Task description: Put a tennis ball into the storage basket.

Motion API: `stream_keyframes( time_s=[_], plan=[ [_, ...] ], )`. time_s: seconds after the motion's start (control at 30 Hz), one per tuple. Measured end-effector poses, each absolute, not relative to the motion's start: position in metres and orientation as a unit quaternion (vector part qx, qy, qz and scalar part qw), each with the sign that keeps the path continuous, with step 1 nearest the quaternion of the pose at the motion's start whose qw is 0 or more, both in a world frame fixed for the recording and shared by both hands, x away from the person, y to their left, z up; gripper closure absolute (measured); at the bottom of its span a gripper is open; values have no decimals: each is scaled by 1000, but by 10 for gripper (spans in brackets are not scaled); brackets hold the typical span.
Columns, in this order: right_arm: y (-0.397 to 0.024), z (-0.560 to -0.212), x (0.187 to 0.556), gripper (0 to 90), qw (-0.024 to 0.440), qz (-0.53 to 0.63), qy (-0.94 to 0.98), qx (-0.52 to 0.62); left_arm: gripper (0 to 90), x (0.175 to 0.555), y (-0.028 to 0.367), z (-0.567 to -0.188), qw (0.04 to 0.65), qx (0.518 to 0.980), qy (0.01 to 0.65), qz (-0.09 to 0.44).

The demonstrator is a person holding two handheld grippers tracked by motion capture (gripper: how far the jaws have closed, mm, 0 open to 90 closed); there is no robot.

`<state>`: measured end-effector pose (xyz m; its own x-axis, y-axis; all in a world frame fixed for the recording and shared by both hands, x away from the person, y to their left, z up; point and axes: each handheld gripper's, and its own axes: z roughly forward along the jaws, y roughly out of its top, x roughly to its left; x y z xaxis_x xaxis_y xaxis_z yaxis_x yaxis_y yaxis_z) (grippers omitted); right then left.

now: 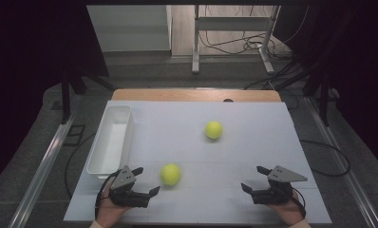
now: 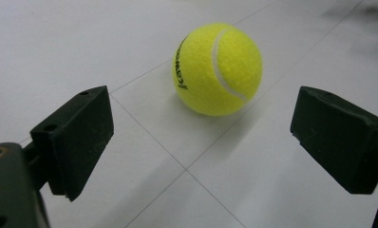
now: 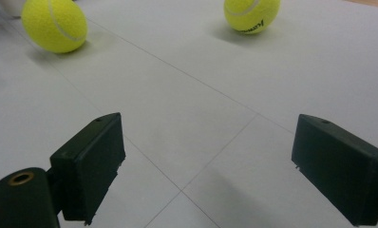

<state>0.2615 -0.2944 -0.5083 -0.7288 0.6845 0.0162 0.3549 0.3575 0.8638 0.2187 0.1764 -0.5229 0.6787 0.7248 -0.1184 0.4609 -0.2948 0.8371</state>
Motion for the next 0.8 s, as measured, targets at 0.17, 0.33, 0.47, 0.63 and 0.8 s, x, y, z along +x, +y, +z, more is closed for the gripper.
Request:
stream_keyframes(
  time_s=[0.17, 0.33, 0.47, 0.63, 0.8],
  plan=[
    [-295, -509, 262, 112, 176, 463, 807, 321, 80, 219, 176, -523, 460, 792, 375, 142],
    [-295, -509, 262, 112, 175, 465, 807, 320, 80, 219, 175, -523, 459, 792, 375, 143],
    [-295, -509, 262, 113, 174, 464, 808, 319, 80, 219, 175, -523, 459, 792, 376, 143],
    [-295, -509, 262, 113, 172, 464, 808, 319, 80, 220, 173, -524, 459, 793, 376, 138],
    [-296, -509, 262, 113, 172, 464, 808, 320, 80, 219, 173, -522, 460, 793, 375, 139]
  ],
)
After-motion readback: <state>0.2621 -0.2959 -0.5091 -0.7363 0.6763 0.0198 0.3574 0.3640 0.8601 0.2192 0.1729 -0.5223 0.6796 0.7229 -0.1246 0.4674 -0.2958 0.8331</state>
